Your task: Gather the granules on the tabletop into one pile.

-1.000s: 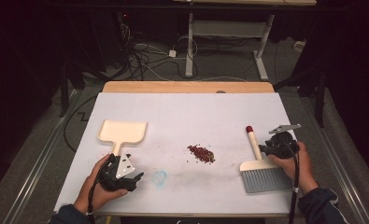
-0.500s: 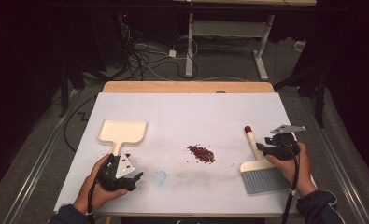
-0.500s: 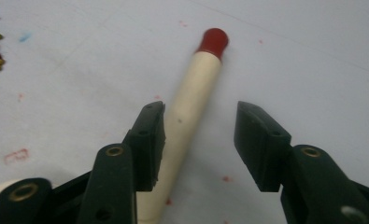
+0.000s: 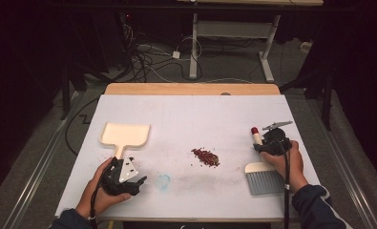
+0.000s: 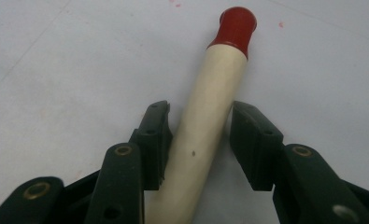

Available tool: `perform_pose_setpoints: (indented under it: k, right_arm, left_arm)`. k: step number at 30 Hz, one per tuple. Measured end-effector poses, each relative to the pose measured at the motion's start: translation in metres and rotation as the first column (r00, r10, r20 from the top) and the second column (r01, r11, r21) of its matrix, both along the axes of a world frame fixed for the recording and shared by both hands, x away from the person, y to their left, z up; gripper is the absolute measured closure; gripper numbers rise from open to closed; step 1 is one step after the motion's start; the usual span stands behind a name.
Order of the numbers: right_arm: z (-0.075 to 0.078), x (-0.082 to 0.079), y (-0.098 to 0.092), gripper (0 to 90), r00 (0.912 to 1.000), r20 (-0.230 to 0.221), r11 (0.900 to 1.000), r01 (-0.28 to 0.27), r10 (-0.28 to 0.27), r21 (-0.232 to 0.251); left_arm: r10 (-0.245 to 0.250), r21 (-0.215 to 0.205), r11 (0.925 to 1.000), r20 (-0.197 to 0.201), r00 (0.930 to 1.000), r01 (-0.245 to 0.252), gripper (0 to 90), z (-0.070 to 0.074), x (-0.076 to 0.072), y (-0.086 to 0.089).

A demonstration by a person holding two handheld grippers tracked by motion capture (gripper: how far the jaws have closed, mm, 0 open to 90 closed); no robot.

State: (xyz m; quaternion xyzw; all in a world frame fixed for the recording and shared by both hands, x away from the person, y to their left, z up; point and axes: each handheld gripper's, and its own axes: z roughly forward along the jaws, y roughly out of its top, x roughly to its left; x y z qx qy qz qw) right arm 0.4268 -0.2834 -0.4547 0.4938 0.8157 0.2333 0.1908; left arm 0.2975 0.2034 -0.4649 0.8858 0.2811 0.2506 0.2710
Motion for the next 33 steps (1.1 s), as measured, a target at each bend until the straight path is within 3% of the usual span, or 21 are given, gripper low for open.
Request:
perform_pose_setpoints:
  k: [3,11,17,23,26,27,31,33]
  right_arm:
    - [0.001,0.003,0.001,58.4,0.9997,0.009,1.000,0.023,-0.023,-0.019]
    - [0.008,0.002,-0.003,57.3,0.9975,0.059,0.999,0.040,-0.039,-0.010]
    - [0.004,0.006,-0.005,57.2,0.9974,0.056,0.999,0.047,-0.045,-0.022]
    - [0.016,-0.002,-0.005,52.6,0.9930,0.118,0.999,-0.009,0.004,0.043]
    - [0.029,-0.014,-0.002,49.6,0.9767,0.202,0.992,-0.093,0.073,0.089]
    - [0.034,-0.019,-0.001,48.7,0.9658,0.239,0.987,-0.126,0.099,0.096]
    - [0.051,-0.046,0.000,43.9,0.9117,0.375,0.966,-0.227,0.168,0.120]
    - [0.057,-0.061,0.000,41.5,0.8763,0.438,0.956,-0.272,0.201,0.106]
  left_arm:
    - [0.000,-0.002,1.0000,0.001,1.0000,0.000,22.6,0.000,0.000,0.000]
    - [0.004,-0.008,1.0000,0.006,1.0000,-0.004,22.6,0.001,0.000,0.000]
    - [0.003,-0.008,1.0000,0.008,1.0000,-0.003,22.6,0.001,0.000,0.000]
    - [0.007,-0.023,0.9997,0.023,0.9997,-0.007,22.5,0.004,0.000,0.002]
    - [0.004,-0.044,0.9990,0.042,0.9991,-0.002,22.3,0.007,0.000,0.002]
    - [0.000,-0.047,0.9989,0.047,0.9989,0.003,22.3,0.007,0.000,0.001]
    - [-0.024,-0.057,0.9980,0.079,0.9966,0.028,22.1,0.010,0.000,-0.004]
    - [-0.038,-0.076,0.9961,0.091,0.9951,0.045,21.4,0.011,0.000,-0.006]
